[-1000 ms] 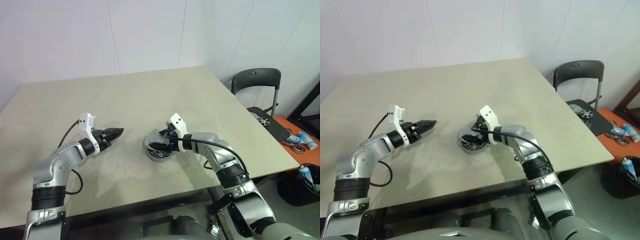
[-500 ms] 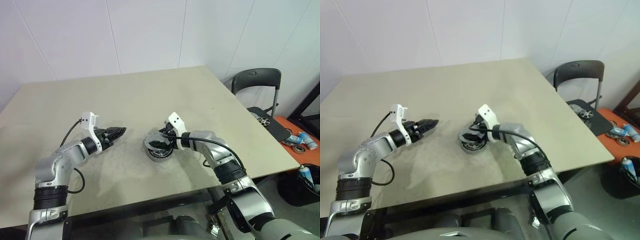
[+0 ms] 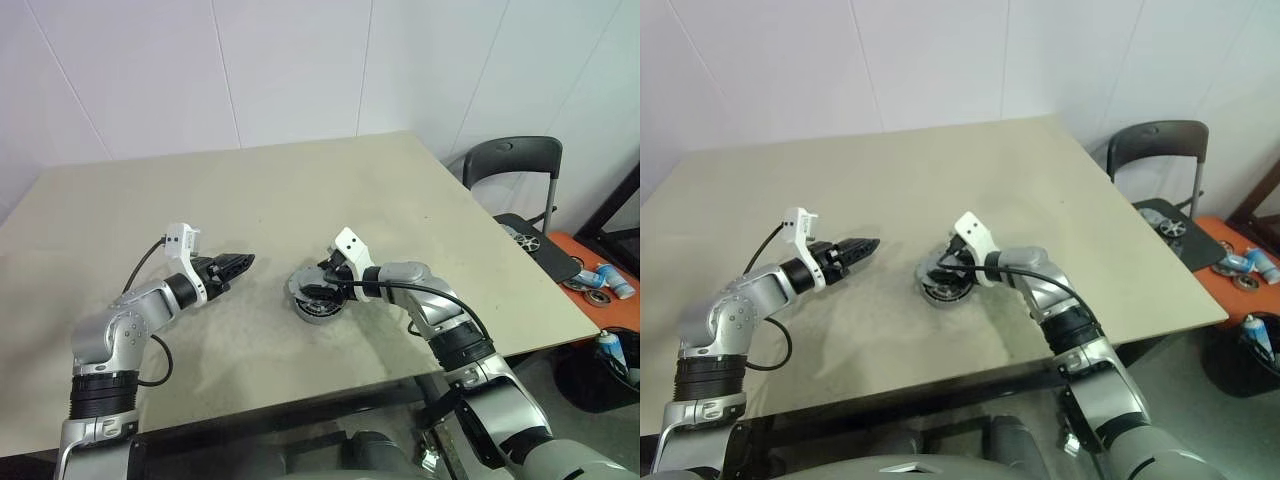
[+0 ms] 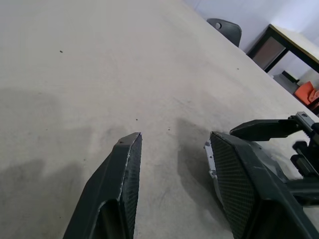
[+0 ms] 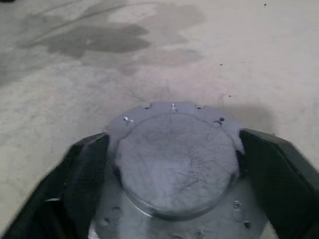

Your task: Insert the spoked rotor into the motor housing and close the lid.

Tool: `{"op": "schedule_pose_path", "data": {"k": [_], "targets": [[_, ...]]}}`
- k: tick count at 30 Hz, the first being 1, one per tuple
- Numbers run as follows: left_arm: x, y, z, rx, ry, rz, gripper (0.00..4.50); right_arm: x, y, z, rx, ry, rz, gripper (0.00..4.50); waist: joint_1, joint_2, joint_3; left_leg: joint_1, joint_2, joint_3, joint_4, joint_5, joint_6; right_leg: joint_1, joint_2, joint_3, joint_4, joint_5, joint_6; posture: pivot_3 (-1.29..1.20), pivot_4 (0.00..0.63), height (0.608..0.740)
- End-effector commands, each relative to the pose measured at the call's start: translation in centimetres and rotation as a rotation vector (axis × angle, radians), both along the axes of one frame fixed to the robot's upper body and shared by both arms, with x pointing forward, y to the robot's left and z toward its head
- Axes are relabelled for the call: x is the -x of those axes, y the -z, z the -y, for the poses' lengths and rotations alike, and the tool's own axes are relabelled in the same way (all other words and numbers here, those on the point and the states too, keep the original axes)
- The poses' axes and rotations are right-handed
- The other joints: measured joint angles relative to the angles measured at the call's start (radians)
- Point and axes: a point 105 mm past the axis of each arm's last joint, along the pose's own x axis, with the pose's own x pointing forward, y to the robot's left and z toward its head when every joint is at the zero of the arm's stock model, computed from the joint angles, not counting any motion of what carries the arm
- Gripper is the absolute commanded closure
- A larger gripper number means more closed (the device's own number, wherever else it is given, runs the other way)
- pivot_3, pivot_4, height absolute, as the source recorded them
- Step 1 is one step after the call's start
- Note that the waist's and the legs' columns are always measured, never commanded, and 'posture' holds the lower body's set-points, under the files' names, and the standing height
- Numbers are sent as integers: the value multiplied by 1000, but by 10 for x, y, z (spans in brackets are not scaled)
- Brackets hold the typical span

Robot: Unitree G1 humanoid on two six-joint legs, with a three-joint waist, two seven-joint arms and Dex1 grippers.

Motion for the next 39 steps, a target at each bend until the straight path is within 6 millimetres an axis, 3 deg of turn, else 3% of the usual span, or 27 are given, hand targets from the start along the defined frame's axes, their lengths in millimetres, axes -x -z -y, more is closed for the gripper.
{"op": "schedule_pose_path", "data": {"k": [1, 11, 15, 21, 34, 39], "targets": [[-3, -22, 2, 8, 10, 76, 2175, -1, -1, 1, 3, -7, 4, 1008, 0, 0, 0, 0, 0, 0, 0, 0, 0, 0, 0, 0, 0, 0, 0, 0, 0, 740], [-4, -25, 5, 5, 21, 78, 2175, -7, -8, 13, -34, 28, -11, 1008, 4, 0, 0, 0, 0, 0, 0, 0, 0, 0, 0, 0, 0, 0, 0, 0, 0, 740], [-4, -25, 7, 3, 27, 75, 2175, 5, -17, 15, -115, -27, -23, 1008, 6, 0, 0, -1, 0, 0, 0, 0, 0, 0, 0, 0, -1, 0, 0, 0, 0, 740], [-4, -24, 6, 3, 29, 72, 2175, 19, -16, 24, -127, -77, 0, 1008, 5, 0, 0, -3, 0, -1, 0, -1, 2, 0, 0, -1, -5, 1, -2, 0, 0, 740], [-3, -22, 8, 7, 34, 65, 2175, -3, -54, 31, -204, 15, 173, 1008, 6, 0, 0, -4, 0, -1, 0, -2, 3, 0, -1, -1, -6, 2, -3, 0, 0, 740], [-2, -21, 8, 7, 33, 63, 2175, 10, -48, 32, -197, -66, 125, 1008, 6, 0, 0, -4, 0, -1, 0, -2, 3, 0, -1, -1, -7, 2, -3, 0, 0, 740]]}}
